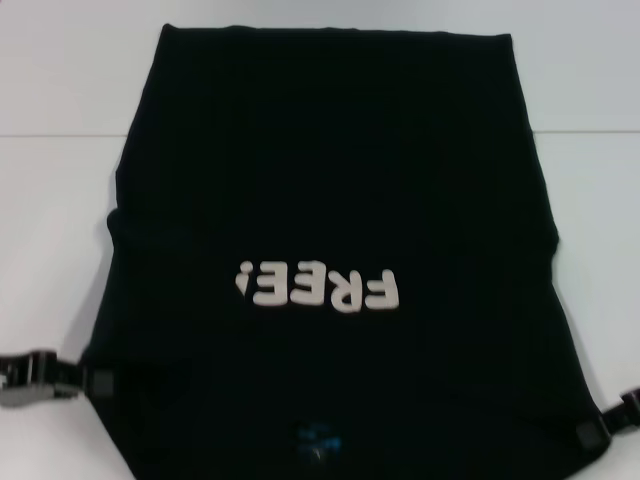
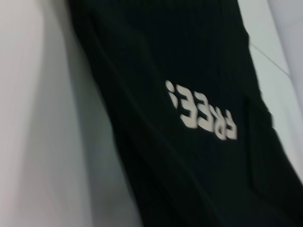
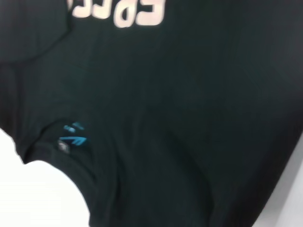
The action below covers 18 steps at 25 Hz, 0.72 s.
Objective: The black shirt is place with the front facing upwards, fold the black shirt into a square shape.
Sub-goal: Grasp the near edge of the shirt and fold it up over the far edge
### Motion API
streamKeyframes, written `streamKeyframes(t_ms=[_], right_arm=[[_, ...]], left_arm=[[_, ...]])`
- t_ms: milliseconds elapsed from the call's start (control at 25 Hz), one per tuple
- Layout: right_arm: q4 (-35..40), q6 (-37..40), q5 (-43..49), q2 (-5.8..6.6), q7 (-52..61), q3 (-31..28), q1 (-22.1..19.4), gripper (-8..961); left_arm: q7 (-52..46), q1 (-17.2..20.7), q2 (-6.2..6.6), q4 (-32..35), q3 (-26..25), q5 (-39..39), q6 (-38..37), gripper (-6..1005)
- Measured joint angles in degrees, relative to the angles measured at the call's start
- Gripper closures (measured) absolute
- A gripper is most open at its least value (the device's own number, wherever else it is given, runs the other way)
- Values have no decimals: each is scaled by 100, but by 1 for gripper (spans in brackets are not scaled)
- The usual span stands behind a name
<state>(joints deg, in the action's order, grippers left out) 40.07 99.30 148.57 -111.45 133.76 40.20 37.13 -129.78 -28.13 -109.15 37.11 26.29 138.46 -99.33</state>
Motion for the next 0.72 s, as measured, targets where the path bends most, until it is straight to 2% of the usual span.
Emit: streamKeyframes(t_ms=[200, 400, 600, 720], right_arm=[[12, 631, 32, 114, -504, 15, -238, 888], [-22, 1105, 196, 154, -996, 93, -359, 889], [-102, 1090, 275, 116, -1139, 29, -334, 889], [-328, 1107, 50, 149, -1201, -266, -297, 889]], left_arm=[[45, 174, 102, -376, 20, 139, -706, 961], [89, 263, 67, -599, 154, 582, -1266, 960], [150, 186, 19, -673, 174, 572, -1318, 960], [153, 48, 46, -673, -74, 352, -1259, 960]])
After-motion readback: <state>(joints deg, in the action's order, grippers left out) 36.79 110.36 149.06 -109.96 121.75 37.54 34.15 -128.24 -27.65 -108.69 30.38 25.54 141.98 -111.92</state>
